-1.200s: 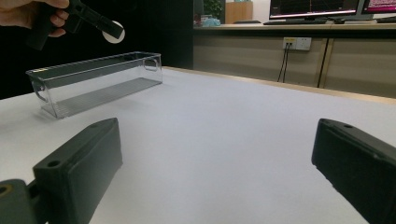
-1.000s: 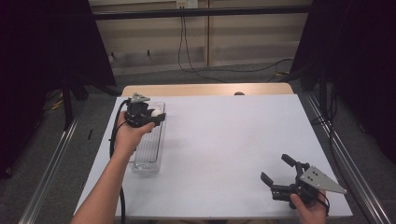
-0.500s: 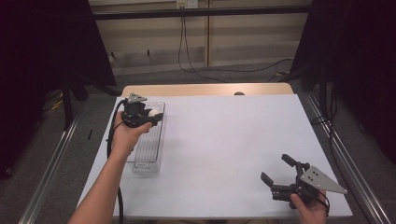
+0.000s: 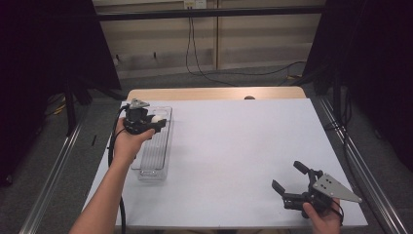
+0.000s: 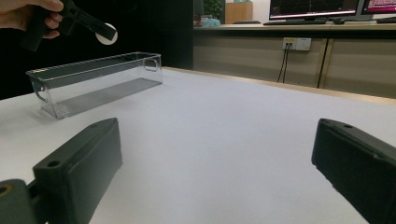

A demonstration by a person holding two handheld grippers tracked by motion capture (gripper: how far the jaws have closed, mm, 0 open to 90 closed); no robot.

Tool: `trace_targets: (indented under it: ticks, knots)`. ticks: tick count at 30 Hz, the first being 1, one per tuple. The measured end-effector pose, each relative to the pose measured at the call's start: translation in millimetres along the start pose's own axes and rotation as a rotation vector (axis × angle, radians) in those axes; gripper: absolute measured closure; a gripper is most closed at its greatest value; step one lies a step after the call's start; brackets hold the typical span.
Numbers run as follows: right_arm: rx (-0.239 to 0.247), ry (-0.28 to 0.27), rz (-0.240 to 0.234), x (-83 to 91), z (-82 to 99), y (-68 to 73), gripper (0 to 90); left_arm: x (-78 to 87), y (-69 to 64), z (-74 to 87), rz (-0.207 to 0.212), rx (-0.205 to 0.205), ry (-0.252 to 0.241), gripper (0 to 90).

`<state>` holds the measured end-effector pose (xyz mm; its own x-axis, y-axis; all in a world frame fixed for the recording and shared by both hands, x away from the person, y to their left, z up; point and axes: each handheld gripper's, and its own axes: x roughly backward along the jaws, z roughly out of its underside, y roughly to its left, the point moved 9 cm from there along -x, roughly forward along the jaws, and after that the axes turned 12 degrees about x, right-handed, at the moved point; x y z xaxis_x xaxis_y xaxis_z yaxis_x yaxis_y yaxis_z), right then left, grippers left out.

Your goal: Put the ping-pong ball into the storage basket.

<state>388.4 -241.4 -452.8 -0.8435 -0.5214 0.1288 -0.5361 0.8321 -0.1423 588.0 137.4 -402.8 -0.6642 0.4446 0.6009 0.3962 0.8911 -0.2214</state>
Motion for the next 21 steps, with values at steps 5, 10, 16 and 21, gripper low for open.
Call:
trace_targets:
  ticks: [5,10,16,21]
  knots:
    - [-0.003,0.000,0.000,0.1,0.0,0.0,1.1,0.5,3.3,2.9,-0.003,-0.011,0.015,51.1]
    - [-0.010,0.001,0.000,0.5,0.0,0.0,1.1,-1.1,3.6,3.6,-0.006,0.002,0.005,51.1]
    - [-0.008,0.000,0.000,0.3,-0.1,0.1,1.1,-1.0,6.2,5.7,-0.008,-0.006,0.011,51.1]
    - [-0.003,0.000,-0.002,0.5,-0.2,0.0,1.1,-1.6,8.7,8.1,-0.013,0.004,0.009,51.0]
